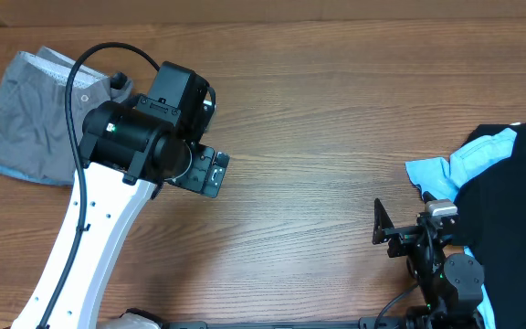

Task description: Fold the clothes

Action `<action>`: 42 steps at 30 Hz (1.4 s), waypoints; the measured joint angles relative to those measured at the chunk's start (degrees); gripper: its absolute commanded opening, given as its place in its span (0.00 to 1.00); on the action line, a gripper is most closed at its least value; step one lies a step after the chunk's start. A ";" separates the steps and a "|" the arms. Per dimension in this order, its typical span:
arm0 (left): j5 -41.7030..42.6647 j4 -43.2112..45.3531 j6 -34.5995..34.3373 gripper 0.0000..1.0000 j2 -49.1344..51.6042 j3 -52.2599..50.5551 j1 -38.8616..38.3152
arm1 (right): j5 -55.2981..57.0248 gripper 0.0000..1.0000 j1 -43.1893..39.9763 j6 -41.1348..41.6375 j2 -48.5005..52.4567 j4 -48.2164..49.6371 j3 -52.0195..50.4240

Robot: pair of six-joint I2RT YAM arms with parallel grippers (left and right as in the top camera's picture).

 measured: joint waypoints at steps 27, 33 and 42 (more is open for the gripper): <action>8.61 45.18 4.76 1.00 -39.08 -37.70 15.63 | -0.02 1.00 0.00 0.02 0.00 0.04 -0.09; 9.88 52.02 6.23 1.00 -54.21 -52.54 17.64 | -0.07 1.00 0.00 0.02 0.00 0.04 -0.11; 10.45 59.45 6.29 1.00 -71.36 -71.10 20.15 | -0.22 1.00 0.00 0.04 0.00 0.04 -0.11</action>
